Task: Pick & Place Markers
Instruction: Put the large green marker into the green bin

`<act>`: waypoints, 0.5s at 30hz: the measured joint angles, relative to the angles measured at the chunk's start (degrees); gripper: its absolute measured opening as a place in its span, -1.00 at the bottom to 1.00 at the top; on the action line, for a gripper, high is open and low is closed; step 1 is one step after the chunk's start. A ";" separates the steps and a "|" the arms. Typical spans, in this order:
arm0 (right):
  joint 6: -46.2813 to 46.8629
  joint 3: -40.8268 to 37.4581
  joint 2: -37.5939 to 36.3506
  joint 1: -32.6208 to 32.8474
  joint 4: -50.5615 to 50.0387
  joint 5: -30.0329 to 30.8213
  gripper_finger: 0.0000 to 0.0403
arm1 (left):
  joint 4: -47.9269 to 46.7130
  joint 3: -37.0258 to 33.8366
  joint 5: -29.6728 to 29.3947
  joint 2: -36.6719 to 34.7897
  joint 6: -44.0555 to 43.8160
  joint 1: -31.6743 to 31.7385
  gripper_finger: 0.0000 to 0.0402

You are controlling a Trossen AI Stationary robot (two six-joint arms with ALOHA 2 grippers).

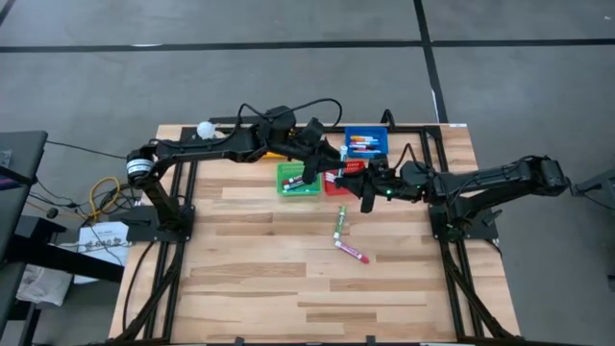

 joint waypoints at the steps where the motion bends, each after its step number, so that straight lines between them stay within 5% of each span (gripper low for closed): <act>1: 0.00 0.00 0.00 0.00 -0.01 0.05 -0.72 | 0.16 0.02 0.02 0.00 0.00 0.00 -0.32; 5: -0.31 0.00 0.00 0.00 -0.13 0.19 -0.72 | 0.38 0.00 0.28 0.00 -0.28 0.00 -0.66; 15: -0.15 0.00 0.00 0.00 0.05 0.16 -0.66 | 0.58 0.02 0.35 0.00 -0.15 0.17 -0.68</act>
